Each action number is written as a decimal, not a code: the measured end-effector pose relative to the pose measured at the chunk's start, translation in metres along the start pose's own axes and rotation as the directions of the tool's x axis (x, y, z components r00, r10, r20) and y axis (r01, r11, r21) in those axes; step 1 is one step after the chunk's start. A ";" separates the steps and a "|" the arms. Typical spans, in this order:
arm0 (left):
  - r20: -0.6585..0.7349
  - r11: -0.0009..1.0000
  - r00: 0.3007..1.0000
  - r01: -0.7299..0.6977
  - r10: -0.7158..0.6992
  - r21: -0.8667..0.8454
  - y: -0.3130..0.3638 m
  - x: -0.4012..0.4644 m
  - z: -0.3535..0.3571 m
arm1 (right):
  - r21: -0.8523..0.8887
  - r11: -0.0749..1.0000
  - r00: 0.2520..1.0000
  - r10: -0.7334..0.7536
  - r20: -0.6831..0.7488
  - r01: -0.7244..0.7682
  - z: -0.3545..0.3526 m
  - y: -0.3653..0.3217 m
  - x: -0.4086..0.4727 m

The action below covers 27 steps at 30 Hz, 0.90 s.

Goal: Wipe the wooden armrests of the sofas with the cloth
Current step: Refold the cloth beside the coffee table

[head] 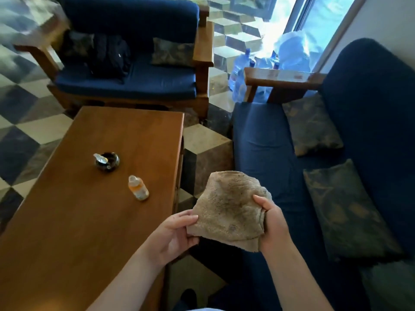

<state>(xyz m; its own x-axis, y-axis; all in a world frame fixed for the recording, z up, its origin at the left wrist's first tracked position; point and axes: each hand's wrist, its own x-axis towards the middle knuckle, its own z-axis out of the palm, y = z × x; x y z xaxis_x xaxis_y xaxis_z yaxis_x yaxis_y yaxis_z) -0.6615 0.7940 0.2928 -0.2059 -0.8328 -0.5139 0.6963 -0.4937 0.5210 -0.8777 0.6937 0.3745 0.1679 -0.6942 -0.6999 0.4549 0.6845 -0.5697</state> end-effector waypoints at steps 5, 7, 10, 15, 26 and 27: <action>-0.093 0.999 0.995 0.024 -0.020 0.041 0.040 0.084 -0.025 | 0.012 0.992 0.992 0.126 0.025 -0.126 0.047 -0.043 0.084; -0.096 1.000 0.995 -0.021 0.020 -0.004 0.072 0.121 -0.027 | 0.005 0.994 0.991 0.108 0.081 -0.109 0.069 -0.073 0.126; -0.121 0.996 0.990 -0.080 0.074 -0.045 0.121 0.182 -0.020 | -0.033 0.993 0.990 0.112 0.083 -0.110 0.105 -0.119 0.193; -0.329 0.966 0.935 -0.199 0.136 -0.164 0.215 0.283 0.016 | -0.141 0.971 0.975 0.205 0.089 -0.191 0.181 -0.208 0.296; -0.503 0.724 0.847 -0.455 0.171 -0.519 0.378 0.436 0.012 | -0.340 0.900 0.943 0.320 0.087 -0.273 0.369 -0.296 0.470; -0.527 0.709 0.830 -0.482 0.182 -0.514 0.399 0.451 0.000 | -0.365 0.888 0.938 0.334 0.092 -0.280 0.394 -0.299 0.490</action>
<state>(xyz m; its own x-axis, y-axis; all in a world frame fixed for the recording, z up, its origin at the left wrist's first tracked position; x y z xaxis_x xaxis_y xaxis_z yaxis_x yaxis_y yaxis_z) -0.4765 0.2210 0.2690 0.3182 -0.6488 -0.6912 0.9468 0.1801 0.2668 -0.5870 0.0611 0.3714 0.3900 -0.4431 -0.8072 0.0378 0.8836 -0.4667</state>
